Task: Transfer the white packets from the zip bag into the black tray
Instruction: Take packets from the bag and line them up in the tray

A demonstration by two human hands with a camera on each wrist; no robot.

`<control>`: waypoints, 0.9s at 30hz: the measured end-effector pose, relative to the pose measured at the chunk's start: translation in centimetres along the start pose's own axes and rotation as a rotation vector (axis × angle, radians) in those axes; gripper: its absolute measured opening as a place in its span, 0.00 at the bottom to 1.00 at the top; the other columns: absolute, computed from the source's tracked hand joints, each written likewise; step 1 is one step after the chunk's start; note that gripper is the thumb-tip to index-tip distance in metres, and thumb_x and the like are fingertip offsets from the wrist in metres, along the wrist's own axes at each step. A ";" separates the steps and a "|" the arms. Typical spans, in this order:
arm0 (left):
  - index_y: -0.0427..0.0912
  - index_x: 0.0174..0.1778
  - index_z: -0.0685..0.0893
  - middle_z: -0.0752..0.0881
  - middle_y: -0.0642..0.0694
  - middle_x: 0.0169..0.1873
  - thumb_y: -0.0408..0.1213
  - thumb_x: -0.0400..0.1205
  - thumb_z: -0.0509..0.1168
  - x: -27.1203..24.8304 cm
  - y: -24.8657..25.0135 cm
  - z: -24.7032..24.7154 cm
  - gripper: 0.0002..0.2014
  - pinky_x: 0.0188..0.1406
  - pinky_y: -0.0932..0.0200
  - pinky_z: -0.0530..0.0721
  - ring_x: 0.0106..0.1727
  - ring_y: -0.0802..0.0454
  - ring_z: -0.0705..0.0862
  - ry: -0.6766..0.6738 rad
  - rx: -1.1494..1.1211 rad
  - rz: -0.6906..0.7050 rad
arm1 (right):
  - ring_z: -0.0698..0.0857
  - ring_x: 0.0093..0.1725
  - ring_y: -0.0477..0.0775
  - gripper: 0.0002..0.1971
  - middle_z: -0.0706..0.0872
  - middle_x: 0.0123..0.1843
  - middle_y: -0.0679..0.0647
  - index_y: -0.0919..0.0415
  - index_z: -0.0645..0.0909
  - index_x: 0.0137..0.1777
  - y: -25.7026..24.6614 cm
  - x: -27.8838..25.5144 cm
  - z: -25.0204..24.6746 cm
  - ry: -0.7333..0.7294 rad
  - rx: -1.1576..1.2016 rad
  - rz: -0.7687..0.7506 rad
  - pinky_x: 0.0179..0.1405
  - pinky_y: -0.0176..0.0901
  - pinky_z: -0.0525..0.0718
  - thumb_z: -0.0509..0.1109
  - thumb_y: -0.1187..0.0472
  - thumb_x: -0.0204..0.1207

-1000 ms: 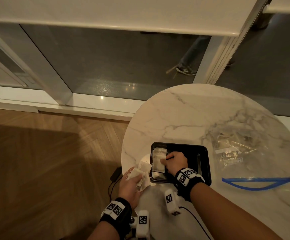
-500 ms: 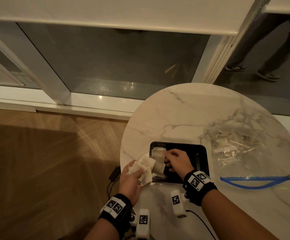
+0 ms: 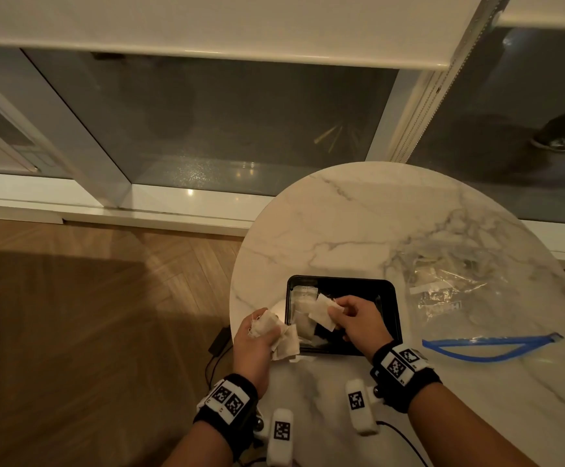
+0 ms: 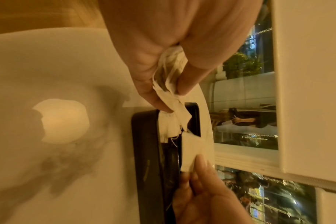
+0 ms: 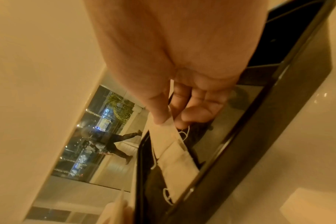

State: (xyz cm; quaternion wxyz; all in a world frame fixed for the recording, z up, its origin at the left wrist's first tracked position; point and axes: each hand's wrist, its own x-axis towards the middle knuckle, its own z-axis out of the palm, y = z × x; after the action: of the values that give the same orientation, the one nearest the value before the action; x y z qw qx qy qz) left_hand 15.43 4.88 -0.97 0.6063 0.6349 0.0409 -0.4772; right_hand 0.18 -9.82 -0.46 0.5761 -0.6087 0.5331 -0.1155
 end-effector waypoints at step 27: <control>0.45 0.61 0.85 0.89 0.41 0.50 0.20 0.79 0.66 0.8 -2.0 -1.2 0.20 0.50 0.47 0.86 0.52 0.44 0.87 0.064 0.023 -0.011 | 0.85 0.43 0.47 0.10 0.87 0.41 0.50 0.56 0.86 0.37 0.4 1.4 3.7 0.014 -0.425 0.232 0.42 0.38 0.82 0.85 0.55 0.64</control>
State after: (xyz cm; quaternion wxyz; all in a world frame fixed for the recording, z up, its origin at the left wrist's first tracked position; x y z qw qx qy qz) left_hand 15.27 5.97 -3.16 0.5948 0.6564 0.0582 -0.4604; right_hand 3.37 -8.65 -2.55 0.4410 -0.6500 0.6158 0.0620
